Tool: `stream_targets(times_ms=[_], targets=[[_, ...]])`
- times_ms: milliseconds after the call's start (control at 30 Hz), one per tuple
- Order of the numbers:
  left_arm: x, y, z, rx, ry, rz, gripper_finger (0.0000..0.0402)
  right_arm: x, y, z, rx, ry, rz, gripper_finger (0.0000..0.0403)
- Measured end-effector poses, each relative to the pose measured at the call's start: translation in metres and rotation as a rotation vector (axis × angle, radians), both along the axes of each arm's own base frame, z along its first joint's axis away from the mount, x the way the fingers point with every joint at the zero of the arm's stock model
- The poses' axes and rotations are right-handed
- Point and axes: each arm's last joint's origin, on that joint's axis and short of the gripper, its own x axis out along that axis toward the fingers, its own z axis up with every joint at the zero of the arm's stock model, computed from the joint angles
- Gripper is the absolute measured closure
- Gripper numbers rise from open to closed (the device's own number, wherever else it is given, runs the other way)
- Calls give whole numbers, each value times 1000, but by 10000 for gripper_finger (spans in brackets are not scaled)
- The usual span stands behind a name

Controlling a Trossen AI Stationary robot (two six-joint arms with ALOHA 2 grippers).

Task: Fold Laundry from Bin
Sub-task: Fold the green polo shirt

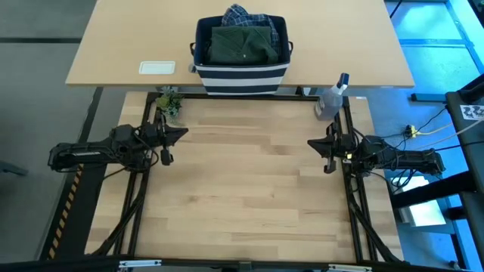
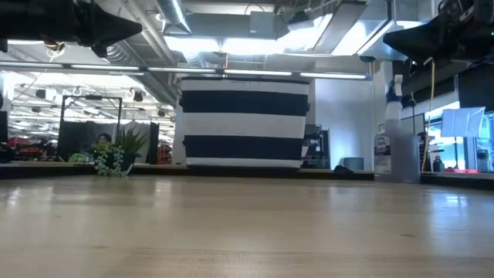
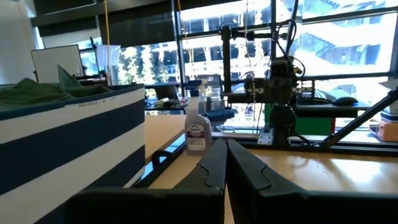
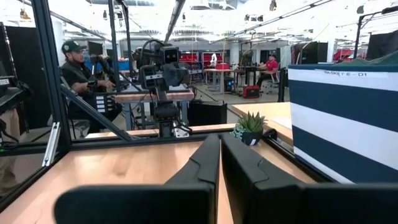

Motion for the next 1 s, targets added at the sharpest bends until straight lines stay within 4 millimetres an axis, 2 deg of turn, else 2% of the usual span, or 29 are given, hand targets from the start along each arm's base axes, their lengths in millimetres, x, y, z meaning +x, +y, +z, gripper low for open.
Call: stream_targets(times_ms=[1000], targets=[[0,0,0,-17,-5,-2,401,1,0,-7,6,72,11,384]])
